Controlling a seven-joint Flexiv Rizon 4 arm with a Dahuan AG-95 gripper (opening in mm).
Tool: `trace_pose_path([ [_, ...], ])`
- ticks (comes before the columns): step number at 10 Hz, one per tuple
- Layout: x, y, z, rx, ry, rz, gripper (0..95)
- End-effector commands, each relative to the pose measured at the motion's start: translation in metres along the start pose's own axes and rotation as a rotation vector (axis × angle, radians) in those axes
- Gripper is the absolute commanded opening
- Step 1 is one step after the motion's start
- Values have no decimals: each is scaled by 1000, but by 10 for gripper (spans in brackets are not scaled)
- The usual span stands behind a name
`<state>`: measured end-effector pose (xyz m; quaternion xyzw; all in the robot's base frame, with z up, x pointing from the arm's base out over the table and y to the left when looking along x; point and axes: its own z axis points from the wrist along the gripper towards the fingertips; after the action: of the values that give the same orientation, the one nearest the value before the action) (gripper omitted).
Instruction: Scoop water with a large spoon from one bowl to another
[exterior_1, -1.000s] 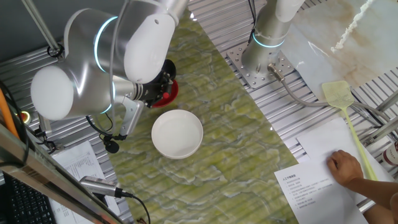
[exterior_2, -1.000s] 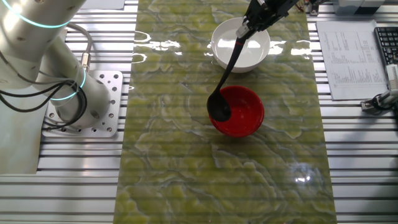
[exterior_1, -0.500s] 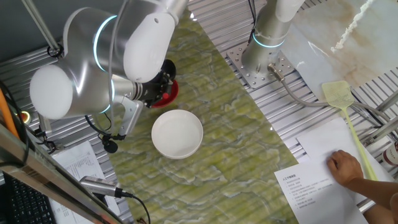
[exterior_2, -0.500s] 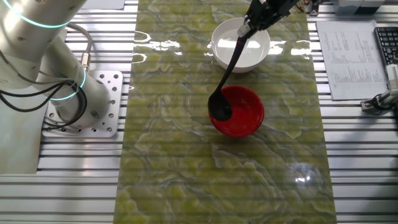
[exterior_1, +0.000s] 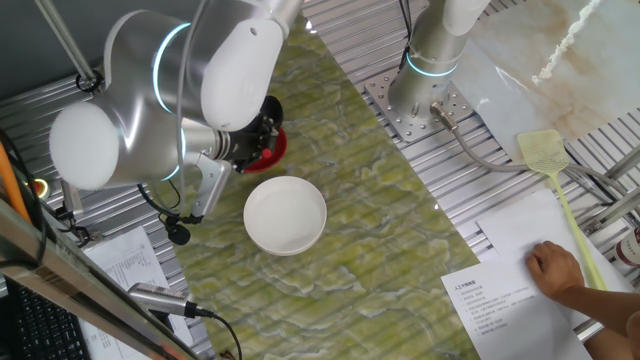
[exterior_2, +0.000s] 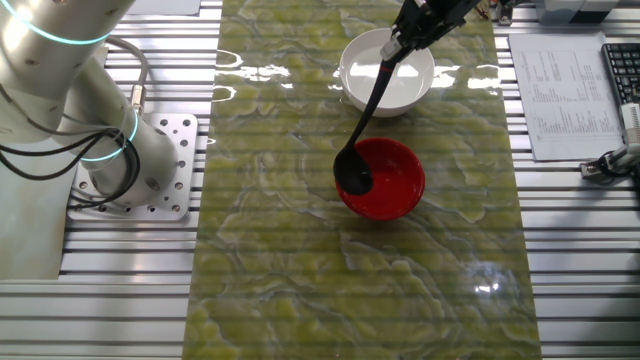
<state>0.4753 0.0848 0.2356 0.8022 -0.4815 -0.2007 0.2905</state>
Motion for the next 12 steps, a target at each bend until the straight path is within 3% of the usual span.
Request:
trace_pose_path([
  [1,0,0,0,2,-4,1,0],
  [2,0,-1,-6,-2,-19,5,0],
  [3,-1,-3,-10,-10,18,-1,0],
  [5,0,-1,-1,11,-2,-1,0],
  [11,0,-1,0,10,2,8,0],
  [12,1,1,-4,-1,-24,26,0],
])
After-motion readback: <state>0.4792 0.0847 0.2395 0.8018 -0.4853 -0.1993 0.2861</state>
